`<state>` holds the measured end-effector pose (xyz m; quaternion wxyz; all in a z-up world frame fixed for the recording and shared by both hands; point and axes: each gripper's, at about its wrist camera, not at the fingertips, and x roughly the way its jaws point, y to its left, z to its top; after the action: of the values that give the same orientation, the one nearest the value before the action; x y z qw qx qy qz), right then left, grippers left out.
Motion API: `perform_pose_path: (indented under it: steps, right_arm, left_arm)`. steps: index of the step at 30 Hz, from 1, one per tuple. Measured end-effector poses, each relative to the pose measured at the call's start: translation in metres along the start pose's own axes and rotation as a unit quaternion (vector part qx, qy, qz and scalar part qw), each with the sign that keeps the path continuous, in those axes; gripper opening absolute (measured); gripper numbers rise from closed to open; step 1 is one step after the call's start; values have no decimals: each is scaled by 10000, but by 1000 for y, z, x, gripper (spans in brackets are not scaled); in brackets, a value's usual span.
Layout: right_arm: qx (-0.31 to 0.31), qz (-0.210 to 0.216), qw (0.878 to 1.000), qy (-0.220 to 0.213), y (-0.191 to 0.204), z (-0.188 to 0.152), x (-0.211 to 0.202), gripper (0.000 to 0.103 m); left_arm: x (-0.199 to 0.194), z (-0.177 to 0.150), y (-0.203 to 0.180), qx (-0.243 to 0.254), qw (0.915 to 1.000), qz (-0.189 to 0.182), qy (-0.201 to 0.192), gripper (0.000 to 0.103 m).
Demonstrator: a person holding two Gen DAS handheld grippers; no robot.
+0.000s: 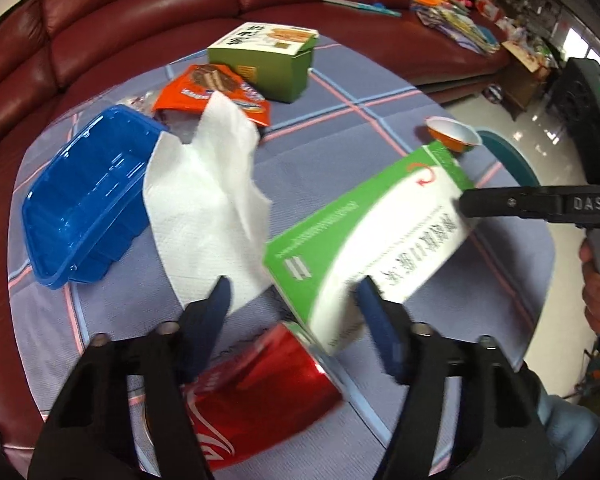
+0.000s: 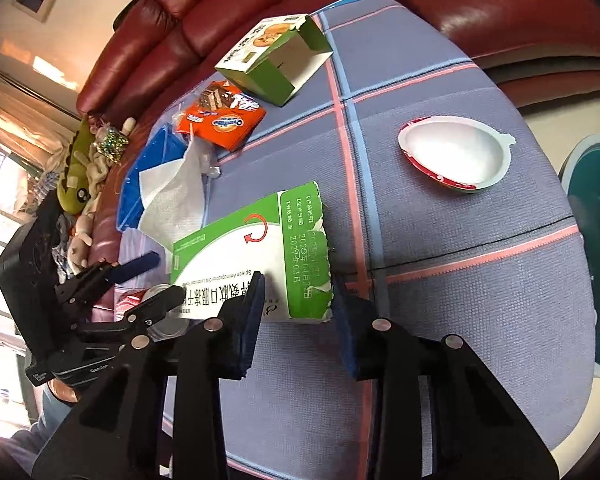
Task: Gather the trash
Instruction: 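Grasp the green-white medicine box with the right tool, then grasp the red Coca-Cola can with the left tool while the right tool holds the box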
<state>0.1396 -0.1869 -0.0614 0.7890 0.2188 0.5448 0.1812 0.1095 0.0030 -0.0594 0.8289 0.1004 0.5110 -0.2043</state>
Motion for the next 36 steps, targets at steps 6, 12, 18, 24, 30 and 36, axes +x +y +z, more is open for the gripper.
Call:
perform_pose_path:
  steps: [6, 12, 18, 24, 30, 36]
  right_arm:
    - [-117, 41, 9999, -46, 10, -2, -8, 32]
    - [-409, 355, 9984, -133, 28, -6, -28, 32]
    - [-775, 380, 9961, -193, 55, -3, -36, 32]
    - [-1047, 316, 9939, 169, 81, -2, -18, 26]
    - [-1085, -143, 9940, 37, 97, -7, -20, 11]
    - [-1125, -594, 9910, -417, 97, -11, -47, 6]
  left_arm:
    - [-5, -4, -12, 228, 9997, -99, 22, 35]
    - [-12, -7, 3, -126, 9995, -288, 61, 37]
    - [-19, -12, 7, -208, 9996, -183, -45, 36]
    - [-21, -14, 16, -397, 9987, -291, -92, 36]
    - [-44, -12, 19, -416, 9985, -193, -295, 39]
    - [-83, -37, 34, -161, 9974, 276, -646, 66]
